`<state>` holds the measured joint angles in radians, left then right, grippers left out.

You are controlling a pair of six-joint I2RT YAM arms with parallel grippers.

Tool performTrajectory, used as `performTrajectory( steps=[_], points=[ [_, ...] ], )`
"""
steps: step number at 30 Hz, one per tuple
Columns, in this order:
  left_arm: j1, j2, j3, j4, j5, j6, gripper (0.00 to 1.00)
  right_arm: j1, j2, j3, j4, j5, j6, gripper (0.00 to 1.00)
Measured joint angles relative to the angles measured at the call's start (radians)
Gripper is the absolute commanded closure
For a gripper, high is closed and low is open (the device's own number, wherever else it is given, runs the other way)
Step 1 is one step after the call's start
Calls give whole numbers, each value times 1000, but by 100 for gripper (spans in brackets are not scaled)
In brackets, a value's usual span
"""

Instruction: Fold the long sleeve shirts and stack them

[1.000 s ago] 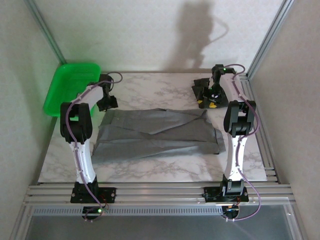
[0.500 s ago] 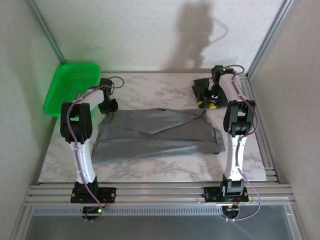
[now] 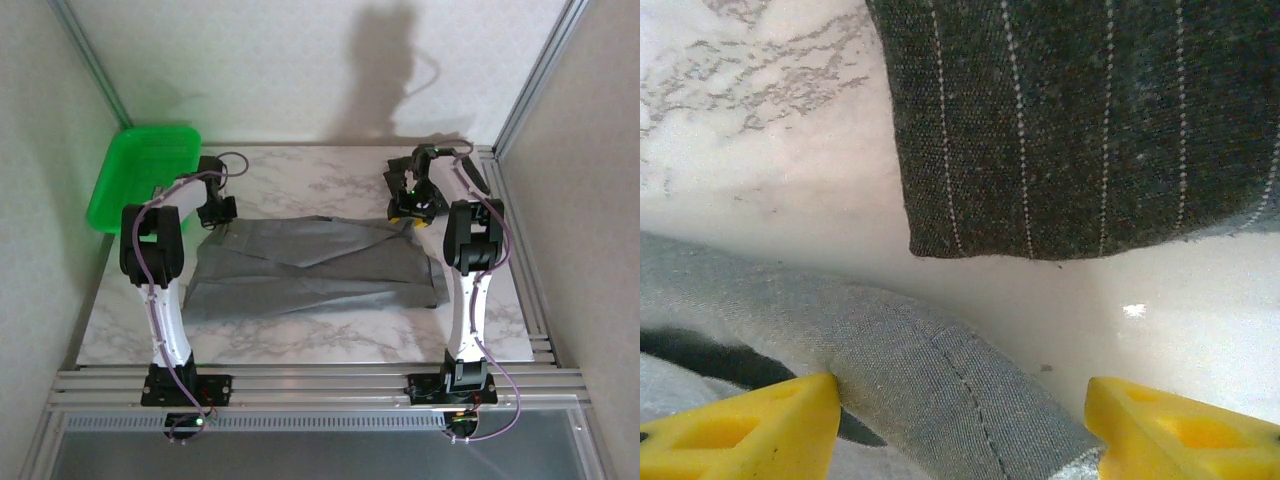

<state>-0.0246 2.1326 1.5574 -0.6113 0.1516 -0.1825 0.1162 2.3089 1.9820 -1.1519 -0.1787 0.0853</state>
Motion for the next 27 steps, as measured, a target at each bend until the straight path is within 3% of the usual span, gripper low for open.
performTrajectory(
  steps=[11,16,23,27],
  points=[
    [0,0,0,0,6,5,100,1,-1,4,26,83,-61,44],
    [0,0,0,0,7,12,100,4,-1,20,44,78,-75,54],
    [0,-1,0,0,6,27,100,5,11,48,56,42,-93,76],
    [0,-2,-2,0,6,28,100,5,14,43,57,37,-97,76]
  ],
)
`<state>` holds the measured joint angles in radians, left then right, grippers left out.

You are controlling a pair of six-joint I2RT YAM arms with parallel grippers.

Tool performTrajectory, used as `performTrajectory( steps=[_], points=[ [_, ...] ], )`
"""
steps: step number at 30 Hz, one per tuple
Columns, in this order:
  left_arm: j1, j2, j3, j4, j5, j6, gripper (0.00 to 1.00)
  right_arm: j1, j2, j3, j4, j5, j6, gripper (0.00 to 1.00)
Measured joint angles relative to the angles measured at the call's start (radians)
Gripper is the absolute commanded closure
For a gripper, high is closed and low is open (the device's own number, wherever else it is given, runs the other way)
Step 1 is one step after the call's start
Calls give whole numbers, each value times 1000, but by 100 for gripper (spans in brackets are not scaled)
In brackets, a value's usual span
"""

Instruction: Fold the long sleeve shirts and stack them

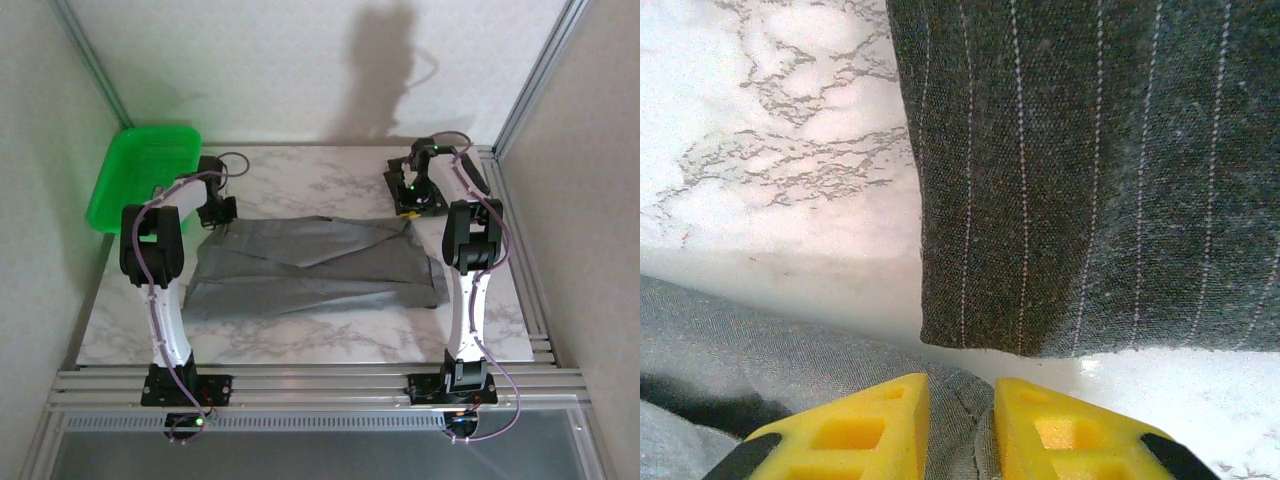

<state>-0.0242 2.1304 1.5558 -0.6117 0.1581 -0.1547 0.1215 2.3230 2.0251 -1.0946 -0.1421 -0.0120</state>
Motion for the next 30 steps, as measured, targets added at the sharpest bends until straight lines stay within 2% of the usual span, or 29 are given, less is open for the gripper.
performTrajectory(
  steps=[2,7,14,30],
  points=[
    [0,-3,-3,-1,0,2,100,0,0,-4,0,1,-3,80],
    [6,-15,-20,0,0,6,100,0,0,-21,6,18,-8,100],
    [20,-64,-78,10,4,6,100,0,-5,-53,38,54,16,100],
    [2,-380,-379,234,-6,-18,100,0,-180,-274,191,87,80,100]
  ],
)
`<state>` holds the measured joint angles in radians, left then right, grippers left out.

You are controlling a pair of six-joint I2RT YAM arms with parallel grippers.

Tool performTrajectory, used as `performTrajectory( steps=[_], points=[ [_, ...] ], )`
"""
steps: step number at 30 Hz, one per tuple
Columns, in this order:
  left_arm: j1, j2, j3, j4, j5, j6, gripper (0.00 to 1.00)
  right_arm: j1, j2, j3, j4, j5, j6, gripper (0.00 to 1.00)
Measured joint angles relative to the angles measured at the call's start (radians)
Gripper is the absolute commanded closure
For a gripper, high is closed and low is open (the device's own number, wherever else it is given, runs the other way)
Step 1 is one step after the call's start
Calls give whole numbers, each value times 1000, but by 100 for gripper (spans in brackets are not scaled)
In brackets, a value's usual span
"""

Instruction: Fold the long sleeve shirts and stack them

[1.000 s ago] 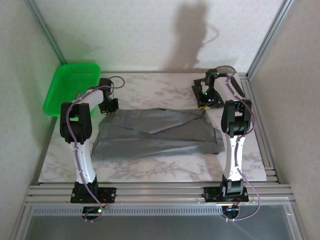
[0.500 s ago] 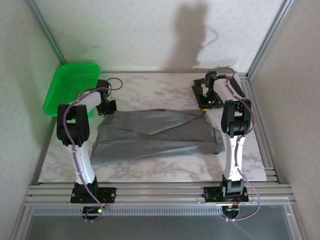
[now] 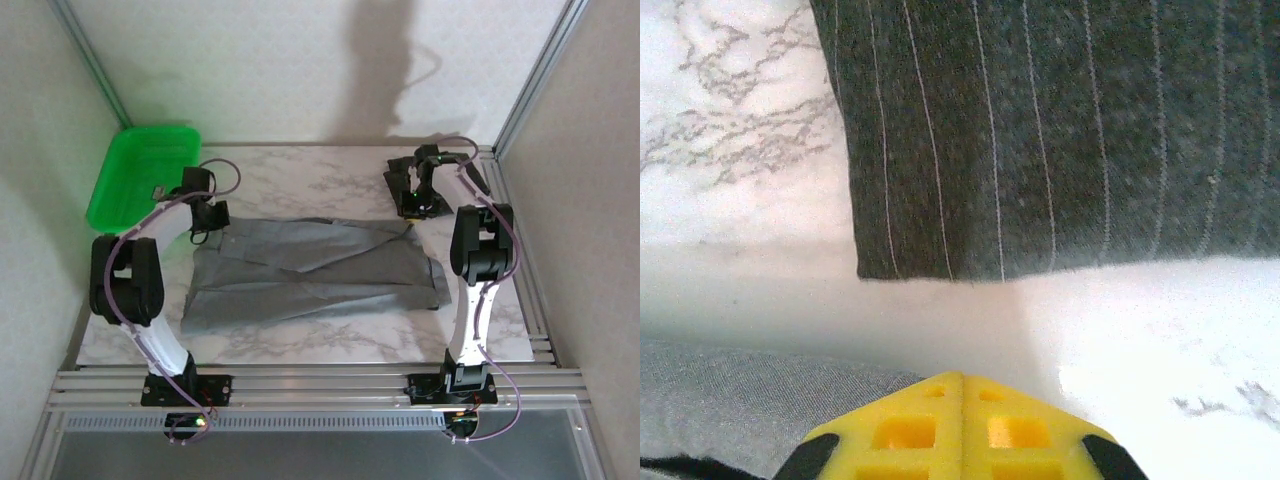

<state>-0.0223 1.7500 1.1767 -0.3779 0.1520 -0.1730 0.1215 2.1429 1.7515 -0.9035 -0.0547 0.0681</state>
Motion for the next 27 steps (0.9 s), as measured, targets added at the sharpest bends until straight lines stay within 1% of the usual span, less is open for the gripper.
performTrajectory(
  steps=[7,13,20,27],
  points=[
    [-35,-157,-155,88,-60,-27,100,0,-97,-101,45,15,20,100],
    [-75,-245,-246,143,-114,-64,100,0,-151,-183,74,35,45,100],
    [-80,-317,-328,196,-150,-109,100,0,-165,-235,112,37,64,100],
    [-84,-433,-438,232,-170,-174,100,2,-228,-328,143,56,97,100]
  ],
)
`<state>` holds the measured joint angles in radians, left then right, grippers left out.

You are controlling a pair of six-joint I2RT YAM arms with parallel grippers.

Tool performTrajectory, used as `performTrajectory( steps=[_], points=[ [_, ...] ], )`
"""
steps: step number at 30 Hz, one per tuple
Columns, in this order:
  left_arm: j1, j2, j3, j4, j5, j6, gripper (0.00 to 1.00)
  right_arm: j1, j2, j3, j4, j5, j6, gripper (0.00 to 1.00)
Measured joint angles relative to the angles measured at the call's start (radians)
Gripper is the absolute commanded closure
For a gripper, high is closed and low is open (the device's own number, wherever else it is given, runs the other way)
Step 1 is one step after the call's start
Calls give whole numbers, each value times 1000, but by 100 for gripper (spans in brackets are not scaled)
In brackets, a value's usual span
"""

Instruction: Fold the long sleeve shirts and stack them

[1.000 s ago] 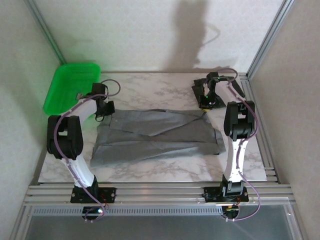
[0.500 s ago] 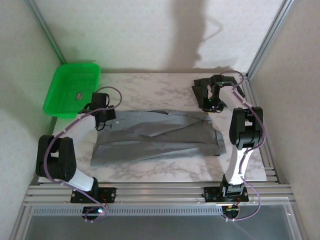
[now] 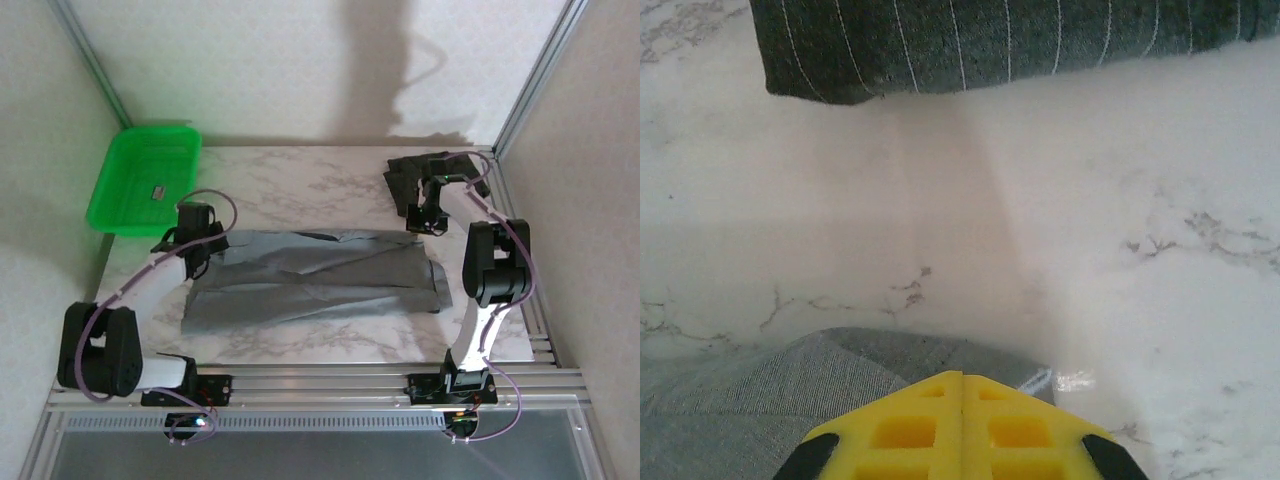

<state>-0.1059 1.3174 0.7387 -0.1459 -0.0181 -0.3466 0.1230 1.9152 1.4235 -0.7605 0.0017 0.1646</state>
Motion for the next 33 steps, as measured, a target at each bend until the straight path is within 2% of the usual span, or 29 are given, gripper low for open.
performTrajectory(
  steps=[16,26,30,31,33],
  points=[
    [-44,-236,-222,-16,-58,-229,100,7,-68,-162,13,26,144,100],
    [-48,-294,-320,-82,-97,-352,100,13,-78,-220,9,37,190,100],
    [-41,-304,-340,-127,-166,-391,100,4,-79,-243,-2,111,204,100],
    [-41,-306,-341,-140,-177,-401,100,0,-79,-246,-6,127,209,100],
    [-41,-313,-342,-160,-187,-423,93,-3,-79,-253,-10,150,218,100]
  ],
)
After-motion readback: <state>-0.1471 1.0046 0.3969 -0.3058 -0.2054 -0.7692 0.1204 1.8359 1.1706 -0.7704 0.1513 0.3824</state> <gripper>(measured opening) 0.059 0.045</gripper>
